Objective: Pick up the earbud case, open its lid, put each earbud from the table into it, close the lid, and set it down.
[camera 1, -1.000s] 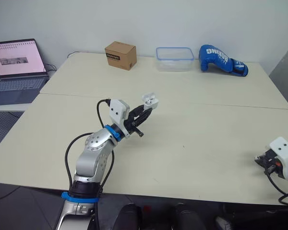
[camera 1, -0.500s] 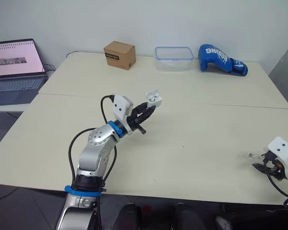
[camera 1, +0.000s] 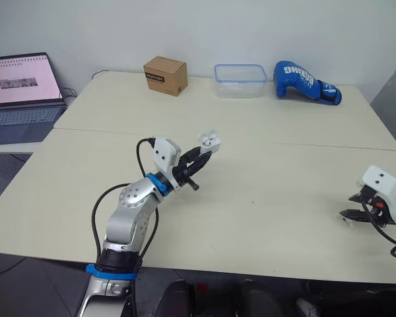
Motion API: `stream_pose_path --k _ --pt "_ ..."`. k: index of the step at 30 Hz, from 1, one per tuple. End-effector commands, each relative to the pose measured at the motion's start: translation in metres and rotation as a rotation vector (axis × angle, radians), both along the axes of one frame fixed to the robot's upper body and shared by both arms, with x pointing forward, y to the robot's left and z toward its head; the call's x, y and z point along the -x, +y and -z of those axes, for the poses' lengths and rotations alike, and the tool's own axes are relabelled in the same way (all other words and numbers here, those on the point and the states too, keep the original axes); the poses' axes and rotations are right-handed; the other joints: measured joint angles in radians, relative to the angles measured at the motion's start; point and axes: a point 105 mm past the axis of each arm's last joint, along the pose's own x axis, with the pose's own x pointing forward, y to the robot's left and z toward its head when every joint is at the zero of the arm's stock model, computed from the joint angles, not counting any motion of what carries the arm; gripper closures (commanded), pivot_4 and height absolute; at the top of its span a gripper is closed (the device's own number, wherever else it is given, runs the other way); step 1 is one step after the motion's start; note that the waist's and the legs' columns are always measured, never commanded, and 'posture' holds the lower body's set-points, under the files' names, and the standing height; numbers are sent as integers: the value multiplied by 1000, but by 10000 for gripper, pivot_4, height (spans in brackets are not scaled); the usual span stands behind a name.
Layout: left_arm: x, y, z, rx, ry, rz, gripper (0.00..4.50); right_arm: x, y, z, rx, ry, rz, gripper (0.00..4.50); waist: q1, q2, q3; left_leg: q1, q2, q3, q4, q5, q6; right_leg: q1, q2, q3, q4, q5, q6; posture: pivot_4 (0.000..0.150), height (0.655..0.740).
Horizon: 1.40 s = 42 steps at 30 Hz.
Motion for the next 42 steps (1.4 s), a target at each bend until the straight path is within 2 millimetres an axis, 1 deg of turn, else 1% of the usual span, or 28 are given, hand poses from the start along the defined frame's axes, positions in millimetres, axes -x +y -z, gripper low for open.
stream_pose_path --k 1,4,8,15,23,26,31,32,37,42 --pt "5 -4 -16 20 -60 16 37677 0 -7 1 -56 63 120 18210 0 0 0 0 0 0 0 0 0 0 0 0 0 1 -2 1500 7400" --pt "6 -6 -16 18 -56 23 37677 -3 -15 5 -80 82 240 18210 0 0 0 0 -1 1 0 0 0 0 -1 0 0 2 -4 1500 7400" --pt "6 -7 -14 15 -50 26 37677 -3 -13 7 -144 118 341 18210 0 0 0 0 -1 0 0 0 0 0 -1 0 0 2 -3 1500 7400" --pt "8 -10 -13 16 -40 32 37677 -6 -15 15 -108 142 357 18210 0 0 0 0 -1 1 0 0 0 0 -1 0 0 1 -1 1500 7400" --pt "11 -10 -11 15 -27 30 37677 -5 -14 21 -115 191 382 18210 -1 0 0 0 -1 1 0 0 0 0 -1 0 0 1 -1 1500 7400" --pt "12 -10 -9 16 -22 27 37677 -4 -13 23 -121 210 398 24439 0 0 0 0 -1 0 0 0 0 0 -1 0 0 1 -1 1500 7400" --pt "12 -9 -8 16 -16 21 37677 5 -10 27 -148 263 429 42326 0 0 0 0 -1 0 0 0 0 0 -1 0 0 1 -2 1500 7400" --pt "12 -9 -7 15 -15 20 37677 5 -9 27 -154 268 434 44706 0 0 0 0 0 0 0 0 0 0 -1 0 0 1 -2 1500 7400" --pt "13 -9 -7 15 -15 19 37677 2 -3 24 -185 260 444 44706 0 0 0 0 -1 0 0 0 0 0 -1 0 0 1 -1 1500 7400" --pt "13 -9 -6 13 -13 21 37677 -6 -4 17 -190 213 423 44706 -1 0 0 0 -1 0 0 0 0 0 -1 0 0 1 -1 1500 7400"
